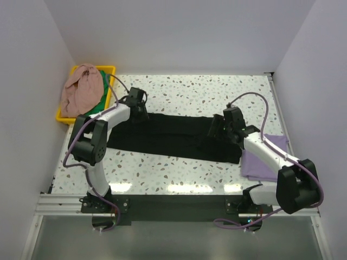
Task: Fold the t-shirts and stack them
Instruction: Fold the tshirt
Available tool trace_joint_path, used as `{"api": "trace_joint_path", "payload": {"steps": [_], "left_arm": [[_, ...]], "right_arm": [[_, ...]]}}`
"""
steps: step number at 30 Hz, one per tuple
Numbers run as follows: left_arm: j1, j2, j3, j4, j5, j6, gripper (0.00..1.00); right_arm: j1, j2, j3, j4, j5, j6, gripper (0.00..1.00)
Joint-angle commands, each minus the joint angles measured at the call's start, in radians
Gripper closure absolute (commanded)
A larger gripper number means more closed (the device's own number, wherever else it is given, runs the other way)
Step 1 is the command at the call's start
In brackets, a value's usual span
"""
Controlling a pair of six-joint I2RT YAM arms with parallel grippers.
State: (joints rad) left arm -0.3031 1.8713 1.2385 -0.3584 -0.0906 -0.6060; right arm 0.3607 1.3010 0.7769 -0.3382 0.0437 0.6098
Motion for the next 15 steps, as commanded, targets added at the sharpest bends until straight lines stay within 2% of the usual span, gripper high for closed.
{"api": "trace_joint_path", "payload": {"steps": [1,5,11,15], "left_arm": [[0.002,0.029,0.044,-0.072,-0.09,0.074,0.6],[0.002,0.06,0.044,-0.112,-0.124,0.095,0.61],[0.002,0.057,-0.019,-0.117,-0.066,0.074,0.62],[0.001,-0.015,-0.126,-0.088,-0.005,0.04,0.64]], "right_arm": [[-0.031,0.042,0.058,-0.033,0.056,0.015,0.25],[-0.081,0.141,0.068,0.005,0.028,0.015,0.26],[-0.124,0.323,0.13,0.044,0.007,0.007,0.27],[-0.135,0.462,0.275,0.004,0.024,-0.031,0.27]]}}
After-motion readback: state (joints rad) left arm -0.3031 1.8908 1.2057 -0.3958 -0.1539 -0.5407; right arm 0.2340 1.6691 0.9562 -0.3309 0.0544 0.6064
